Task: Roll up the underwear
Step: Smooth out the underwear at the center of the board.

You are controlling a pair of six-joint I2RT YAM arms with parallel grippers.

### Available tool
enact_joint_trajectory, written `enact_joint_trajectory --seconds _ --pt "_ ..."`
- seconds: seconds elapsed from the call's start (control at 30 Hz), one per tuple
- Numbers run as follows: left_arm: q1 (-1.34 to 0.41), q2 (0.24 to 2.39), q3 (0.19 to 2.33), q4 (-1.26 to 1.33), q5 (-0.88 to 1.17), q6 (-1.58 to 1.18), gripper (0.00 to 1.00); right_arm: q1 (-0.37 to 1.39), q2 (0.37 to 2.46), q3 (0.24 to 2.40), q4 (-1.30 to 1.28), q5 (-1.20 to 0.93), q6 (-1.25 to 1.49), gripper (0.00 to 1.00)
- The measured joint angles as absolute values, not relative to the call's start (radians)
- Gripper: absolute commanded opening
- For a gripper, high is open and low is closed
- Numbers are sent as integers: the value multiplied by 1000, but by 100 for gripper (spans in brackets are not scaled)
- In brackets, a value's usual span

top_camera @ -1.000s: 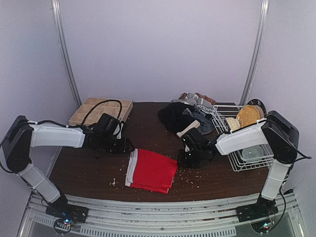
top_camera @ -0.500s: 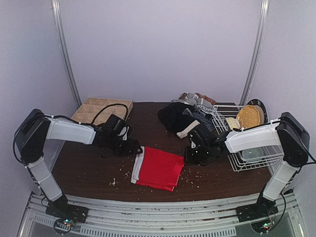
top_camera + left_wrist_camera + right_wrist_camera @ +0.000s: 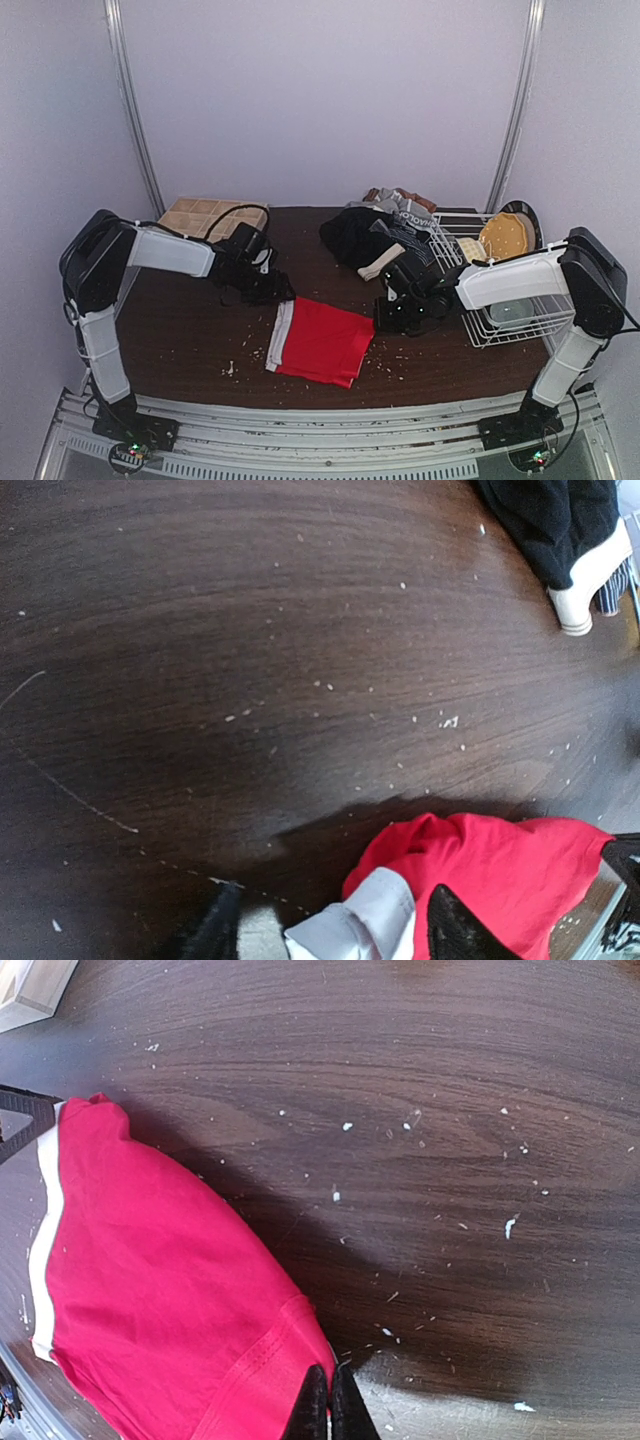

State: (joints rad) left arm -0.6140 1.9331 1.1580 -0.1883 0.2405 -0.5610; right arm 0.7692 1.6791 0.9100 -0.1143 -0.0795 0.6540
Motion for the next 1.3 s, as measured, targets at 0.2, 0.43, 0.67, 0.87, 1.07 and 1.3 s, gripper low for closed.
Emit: enact_joint_trajectory --seconds 0.2,0.43,0.67,0.87,1.07,1.3 --pt "-612 1950 1159 -180 289 -556 27 765 1679 910 -116 -80 652 0" --pt "-609 1965 1149 -157 350 -543 0 763 1679 910 -117 -82 651 0" --pt "-607 1958 1100 -49 424 -527 0 762 1679 910 -114 -81 649 0" --pt "-607 1897 1037 46 470 -495 0 762 1671 912 -109 -68 630 0" --pt "-607 1810 933 177 486 -472 0 762 1637 913 -107 -56 619 0" --pt "-607 1787 807 323 502 -451 0 763 1573 860 -65 -47 598 0"
